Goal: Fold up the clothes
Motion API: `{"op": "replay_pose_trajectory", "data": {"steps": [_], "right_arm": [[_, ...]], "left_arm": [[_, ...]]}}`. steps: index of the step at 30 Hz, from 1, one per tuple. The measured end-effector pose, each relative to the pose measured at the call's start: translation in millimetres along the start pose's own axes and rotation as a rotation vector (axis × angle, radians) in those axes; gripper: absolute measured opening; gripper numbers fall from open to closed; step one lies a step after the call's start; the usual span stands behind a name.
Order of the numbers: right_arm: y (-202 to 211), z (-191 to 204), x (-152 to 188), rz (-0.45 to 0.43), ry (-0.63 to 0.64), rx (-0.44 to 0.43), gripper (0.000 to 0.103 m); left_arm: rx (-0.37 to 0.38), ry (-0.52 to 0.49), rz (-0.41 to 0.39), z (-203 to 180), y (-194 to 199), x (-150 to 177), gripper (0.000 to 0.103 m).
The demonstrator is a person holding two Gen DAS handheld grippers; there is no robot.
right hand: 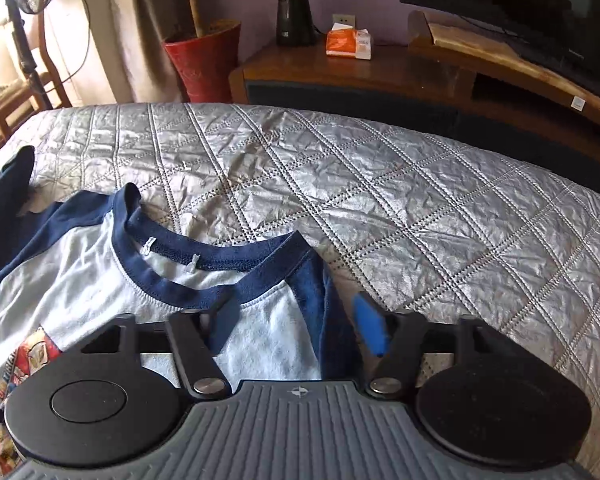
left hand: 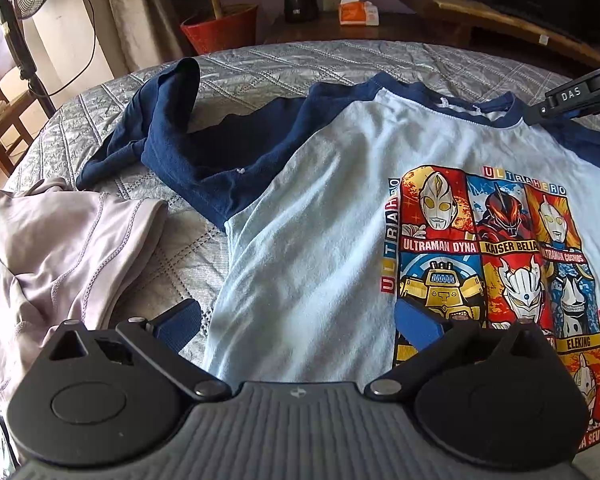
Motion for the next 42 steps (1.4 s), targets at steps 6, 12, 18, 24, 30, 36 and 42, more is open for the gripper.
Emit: {"op": "replay_pose_trajectory", "data": {"steps": [6, 12, 18, 24, 30, 36, 42], "right_arm": [[10.2, 9.8, -28.4, -0.131, 0.051, 0.088, 0.003], [67.7, 5.3, -52.4, -0.343, -0.021, 0.122, 0.012], [99.5, -0.7, 83.3, -0.209, -0.208, -0.049, 0.043], [121.9, 9.6, 246.7, -0.077, -0.184, 0.06, 0.049], [148.0, 81.0, 289.3, -0.084, 0.062, -0.056, 0.062], [166.0, 101.8, 277.0, -0.17, -0.042, -0.28, 0.062], [175.1, 103.0, 293.1, -0.139, -0.01, -0.28, 0.07]], "left_arm": [[-0.055, -0.032, -0.031, -2.4, -0.2, -1.2, 0.103], [-0.149, -0.108, -0.084, -8.9, 3.8, -0.2, 0.103], [-0.083, -0.091, -0.089, -7.4, 14.0, -2.7, 0.102], [-0.054, -0.143, -0.099, -26.3, 19.1, 2.8, 0.102], [-0.095, -0.231, -0.101, -38.8, 12.7, 5.4, 0.102], [-0.112, -0.228, -0.11, -38.2, 13.5, 6.1, 0.103], [-0.138, -0.243, -0.124, -41.2, 17.5, 7.3, 0.103]]}}
Point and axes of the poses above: each gripper's, at about its wrist camera, not at the fingertips, and y roughly against the way its jaws point, z to its left, x to its underside, the point moved 9 cm from there along -y, roughly the way its jaws point, and after that the axes turned 9 degrees about z, right-handed, at the moved point
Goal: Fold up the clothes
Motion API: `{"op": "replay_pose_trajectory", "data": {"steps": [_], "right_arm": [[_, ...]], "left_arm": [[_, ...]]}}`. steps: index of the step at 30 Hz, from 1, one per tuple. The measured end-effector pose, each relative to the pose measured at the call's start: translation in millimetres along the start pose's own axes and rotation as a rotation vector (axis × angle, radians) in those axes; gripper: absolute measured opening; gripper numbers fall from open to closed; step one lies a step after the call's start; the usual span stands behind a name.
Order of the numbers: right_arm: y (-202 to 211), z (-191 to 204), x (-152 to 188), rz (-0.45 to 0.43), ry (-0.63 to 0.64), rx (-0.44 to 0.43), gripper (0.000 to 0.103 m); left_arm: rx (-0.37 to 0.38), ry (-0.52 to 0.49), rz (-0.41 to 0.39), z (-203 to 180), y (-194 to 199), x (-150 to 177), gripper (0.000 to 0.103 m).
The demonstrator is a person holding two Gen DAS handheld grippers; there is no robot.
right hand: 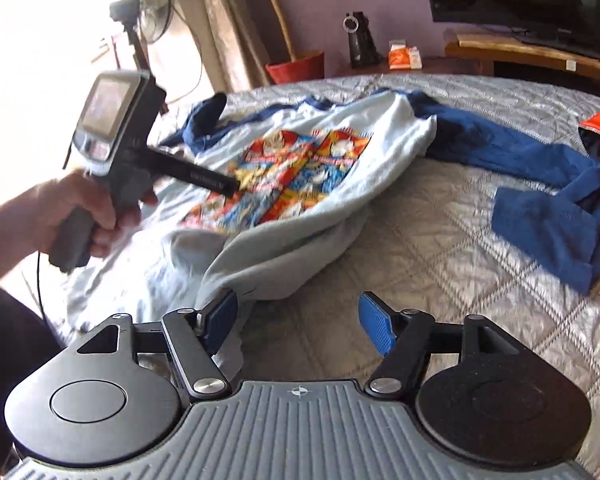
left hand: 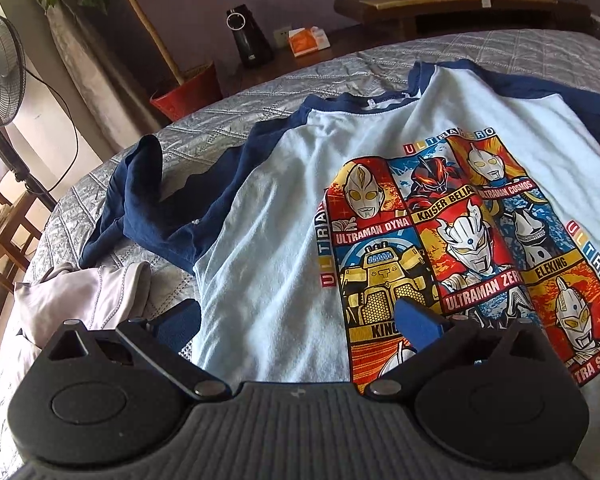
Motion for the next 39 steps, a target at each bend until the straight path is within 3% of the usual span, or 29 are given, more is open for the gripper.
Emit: {"op": "replay_pose_trajectory", "data": {"steps": [7, 14, 17, 19, 22, 31, 34, 39], "right_arm": [[-15.5, 29.7, 6.3, 0.046, 0.033, -0.112, 0.058], [-30.0, 41.0, 6.5, 0.089, 0.014, -0.157, 0.059], [-36.8, 47.0, -4.9, 0.08, 0.019, -0.149, 0.057], [-36.3, 52.7, -10.6, 0.066, 0.039, -0.142, 0.049], [-32.1, 56.4, -17.2, 0.046, 0.057, -0.106, 0.048], [-38.1, 71.1, -49.4, -0.036, 0.193, -0.009, 0.058], [-49.2, 77.5, -55.8, -0.021, 0.234, 0.003, 0.063], [-56.6, 76.9, -48.6, 0.041, 0.22, 0.012, 0.062]], "left_arm": [[-0.001, -0.004, -0.008, 0.6, -0.5, 0.1, 0.103], [-0.005, -0.014, -0.012, -0.3, -0.3, 0.5, 0.102], [-0.003, -0.015, -0.015, -0.2, -0.2, 0.5, 0.102], [-0.002, -0.014, -0.014, -0.2, 0.0, 0.3, 0.103], [-0.002, -0.011, -0.012, -0.7, -0.5, -0.1, 0.103], [-0.005, -0.012, -0.015, -1.5, -0.4, -0.3, 0.103], [0.002, -0.008, -0.013, -0.4, -1.1, -0.1, 0.103], [0.002, -0.011, -0.014, -0.8, -0.9, 0.0, 0.103]]}}
Point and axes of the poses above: each gripper's, at about its wrist camera, not at the fingertips, and y roughly against the way its jaws point, z to its left, x to its underside, the point moved 9 cm from there along -y, roughly the way its jaws point, and after that the axes turned 9 degrees about z, right-handed, at the moved point
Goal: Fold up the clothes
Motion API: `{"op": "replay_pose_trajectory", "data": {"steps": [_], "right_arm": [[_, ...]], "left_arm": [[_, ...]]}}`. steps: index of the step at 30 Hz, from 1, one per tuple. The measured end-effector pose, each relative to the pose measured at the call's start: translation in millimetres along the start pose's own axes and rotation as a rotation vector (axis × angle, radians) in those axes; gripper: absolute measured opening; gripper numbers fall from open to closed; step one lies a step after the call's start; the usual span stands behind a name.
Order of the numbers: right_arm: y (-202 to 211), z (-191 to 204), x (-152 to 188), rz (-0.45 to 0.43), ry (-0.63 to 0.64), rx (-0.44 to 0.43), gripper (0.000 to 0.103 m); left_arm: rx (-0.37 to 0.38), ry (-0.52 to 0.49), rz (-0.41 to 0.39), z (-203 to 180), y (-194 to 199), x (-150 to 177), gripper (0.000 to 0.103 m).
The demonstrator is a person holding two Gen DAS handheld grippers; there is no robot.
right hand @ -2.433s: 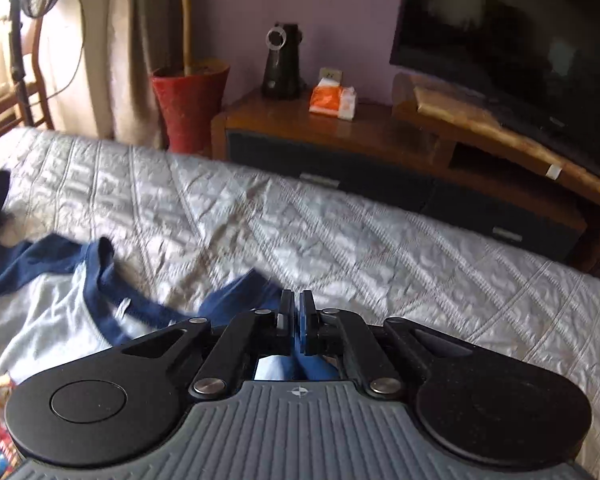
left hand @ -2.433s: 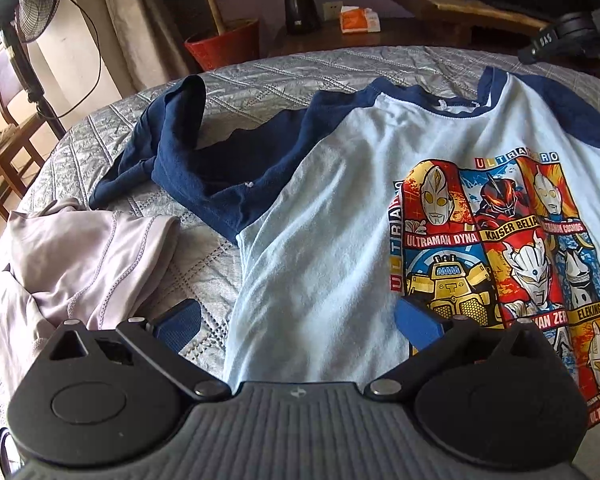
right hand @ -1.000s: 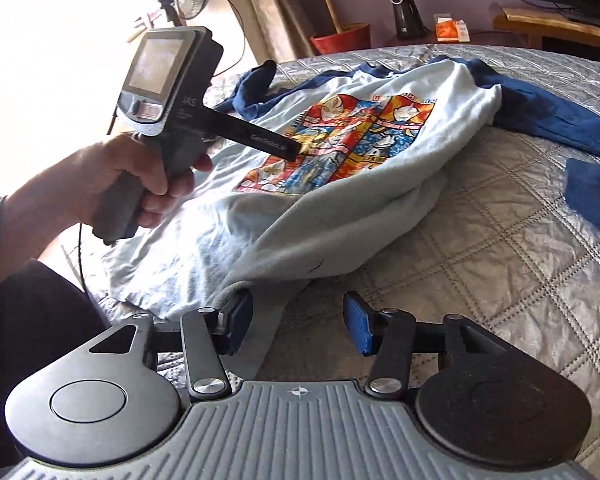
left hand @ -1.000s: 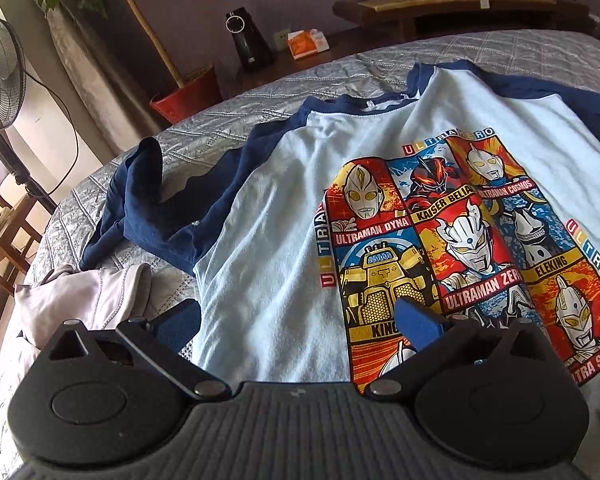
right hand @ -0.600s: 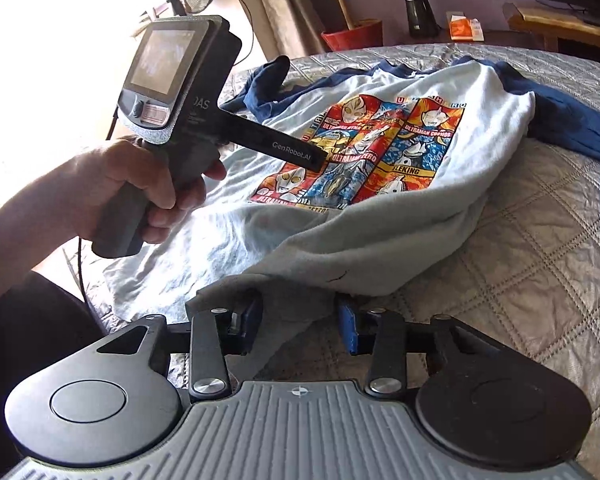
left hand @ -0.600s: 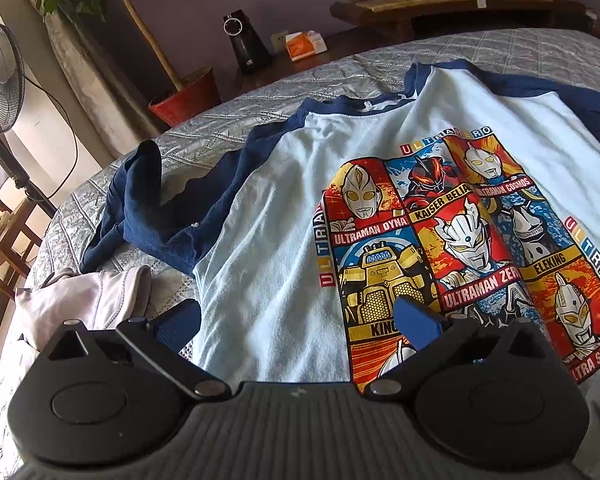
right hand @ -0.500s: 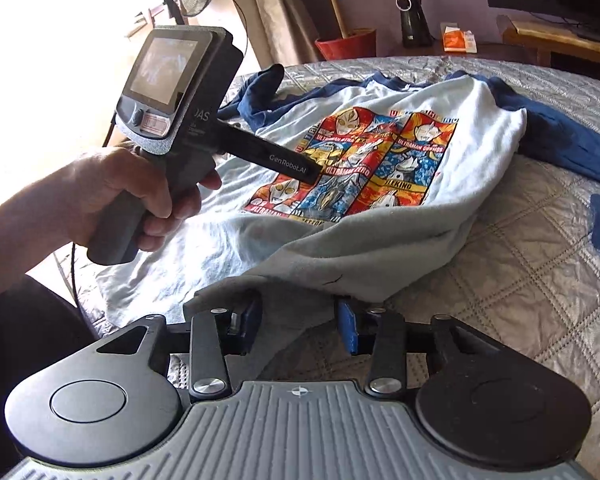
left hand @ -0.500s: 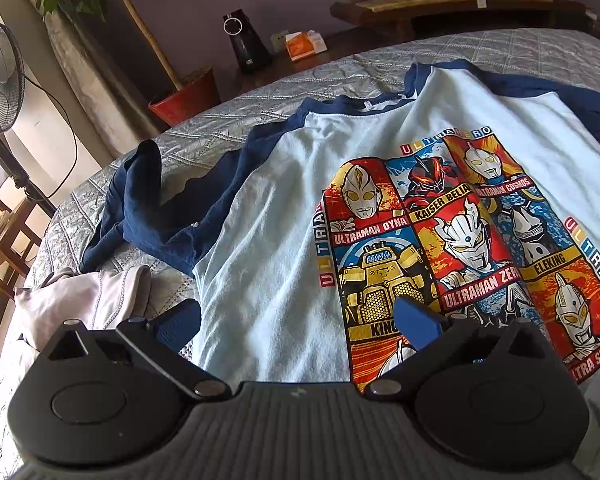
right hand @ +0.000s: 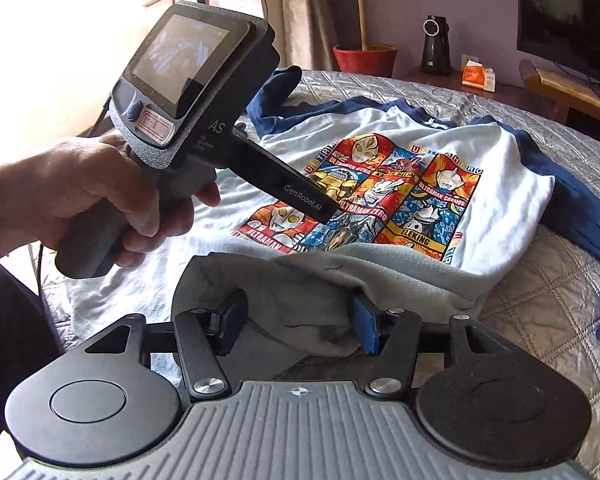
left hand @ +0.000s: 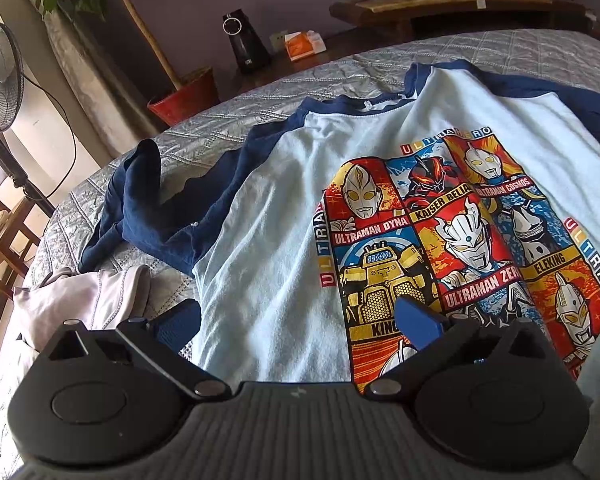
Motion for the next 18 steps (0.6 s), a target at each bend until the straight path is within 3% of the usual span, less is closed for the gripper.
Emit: {"op": "replay_pose_trajectory", "data": {"steps": [5, 9, 18], "right_arm": [[-7.2, -3.4, 11.3, 0.085, -0.012, 0.026, 0.055], [-9.2, -5.4, 16.7, 0.094, -0.032, 0.023, 0.02], [28.6, -14.1, 23.9, 0.096, -0.023, 0.05, 0.018]], "left_arm": [[-0.007, -0.003, -0.004, -0.9, 1.2, 0.4, 0.103], [-0.015, -0.014, -0.013, -1.5, 2.2, 0.3, 0.103], [0.002, 0.004, -0.005, 0.7, 0.6, 0.7, 0.103]]}}
Point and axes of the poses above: each gripper's, at about its wrist camera, not at the fingertips, and y roughly against the way its jaws point, z to its left, x to its underside, the point moved 9 cm from there along -y, roughly the way its jaws point, and after that the axes turned 9 degrees about z, right-handed, at the moved point
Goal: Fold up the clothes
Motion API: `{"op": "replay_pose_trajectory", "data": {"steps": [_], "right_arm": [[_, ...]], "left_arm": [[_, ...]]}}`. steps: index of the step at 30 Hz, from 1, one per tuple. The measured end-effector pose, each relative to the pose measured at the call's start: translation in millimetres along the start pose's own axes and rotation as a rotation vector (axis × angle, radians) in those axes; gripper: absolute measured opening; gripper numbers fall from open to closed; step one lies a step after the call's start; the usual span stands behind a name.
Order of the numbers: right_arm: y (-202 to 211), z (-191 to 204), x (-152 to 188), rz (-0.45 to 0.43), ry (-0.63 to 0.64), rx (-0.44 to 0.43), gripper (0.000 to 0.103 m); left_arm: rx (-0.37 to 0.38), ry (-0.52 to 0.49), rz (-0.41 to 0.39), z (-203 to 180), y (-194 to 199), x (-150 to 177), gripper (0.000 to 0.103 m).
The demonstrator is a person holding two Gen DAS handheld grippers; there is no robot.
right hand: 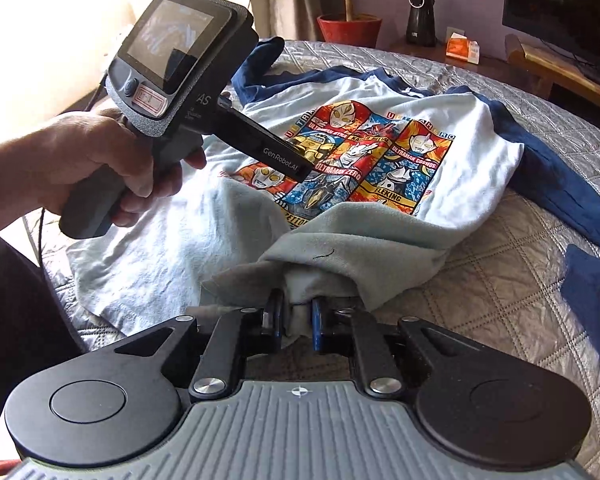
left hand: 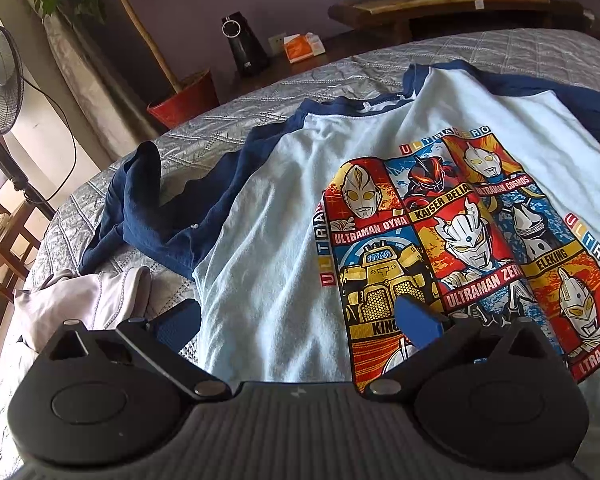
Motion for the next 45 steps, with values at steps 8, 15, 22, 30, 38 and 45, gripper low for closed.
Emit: {"op": "replay_pose_trajectory", "data": {"steps": [8, 15, 22, 30, 38, 45], "right_arm": [[17.6, -29.1, 16.0, 0.037, -0.116, -0.024, 0.018], [0.8, -29.5, 25.6, 0.009, -0.235, -0.055, 0.018], [-14.9, -24.7, 29.4, 0.018, -0.231, -0.088, 0.018], [-14.2, -28.2, 31.5, -0.002, -0.253, -0.113, 0.016], [-15.4, -35.4, 36.2, -0.019, -0.335, -0.158, 0.014], [-16.2, -34.0, 34.3, -0.003, -0.323, -0.141, 0.014]], "left_arm": [[-0.01, 0.003, -0.023, -1.0, 1.1, 0.5, 0.103], [0.139, 0.116, 0.034, 16.7, 4.0, 14.3, 0.1], [0.387, 0.322, 0.143, 43.8, 35.0, 59.0, 0.102], [0.481, 0.472, 0.289, 67.6, 51.3, 112.1, 0.102], [0.395, 0.404, 0.316, 51.2, 50.0, 132.1, 0.102], [0.32, 0.38, 0.29, 42.1, 52.3, 133.5, 0.087]]}}
Point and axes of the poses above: each gripper's, at about its wrist camera, not at the fingertips, and y roughly against the way its jaws point, z to its left, x to its underside, the point moved 9 cm from there along -y, roughly the way its jaws point, and after that the axes turned 9 degrees about z, right-handed, at the moved point
